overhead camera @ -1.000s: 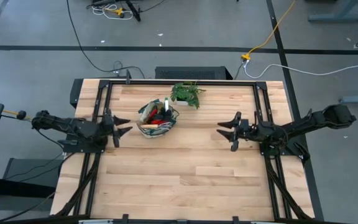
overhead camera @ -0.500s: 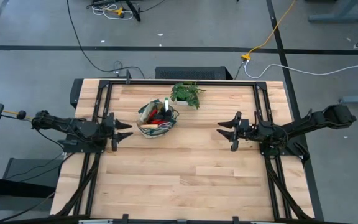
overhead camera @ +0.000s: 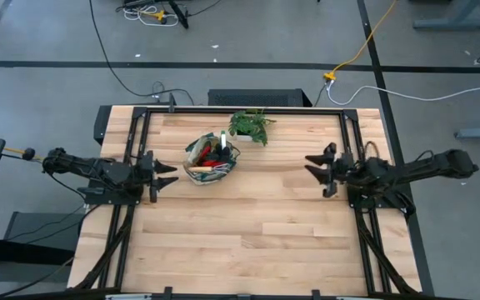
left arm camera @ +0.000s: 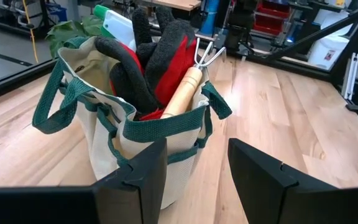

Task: Pick & Place Garden tools in Gardening bag
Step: Return to Home Position

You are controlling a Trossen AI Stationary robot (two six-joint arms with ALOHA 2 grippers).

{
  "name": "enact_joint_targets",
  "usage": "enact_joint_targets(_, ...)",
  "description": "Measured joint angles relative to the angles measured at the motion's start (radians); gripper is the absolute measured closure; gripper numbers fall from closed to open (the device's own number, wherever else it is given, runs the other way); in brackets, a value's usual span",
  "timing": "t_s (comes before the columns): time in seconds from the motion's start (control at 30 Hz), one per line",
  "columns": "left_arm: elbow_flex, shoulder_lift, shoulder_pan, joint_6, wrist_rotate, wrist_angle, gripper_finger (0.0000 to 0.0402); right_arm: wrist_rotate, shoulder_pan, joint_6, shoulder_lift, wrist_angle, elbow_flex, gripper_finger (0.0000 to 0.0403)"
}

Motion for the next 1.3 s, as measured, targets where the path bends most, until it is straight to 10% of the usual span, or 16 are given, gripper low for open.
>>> enact_joint_targets(0.53, -0.136, 0.0, 0.001, -0.003, 0.01, 0.546, 0.0225, -0.001, 0.0, -0.001, -0.498, -0.024, 0.0, 0.0248)
enact_joint_targets(1.3, -0.135, 0.002, 0.003, -0.005, 0.012, 0.568, 0.0225, 0.007, -0.001, 0.003, -0.501, 0.088, 0.0, 0.0248)
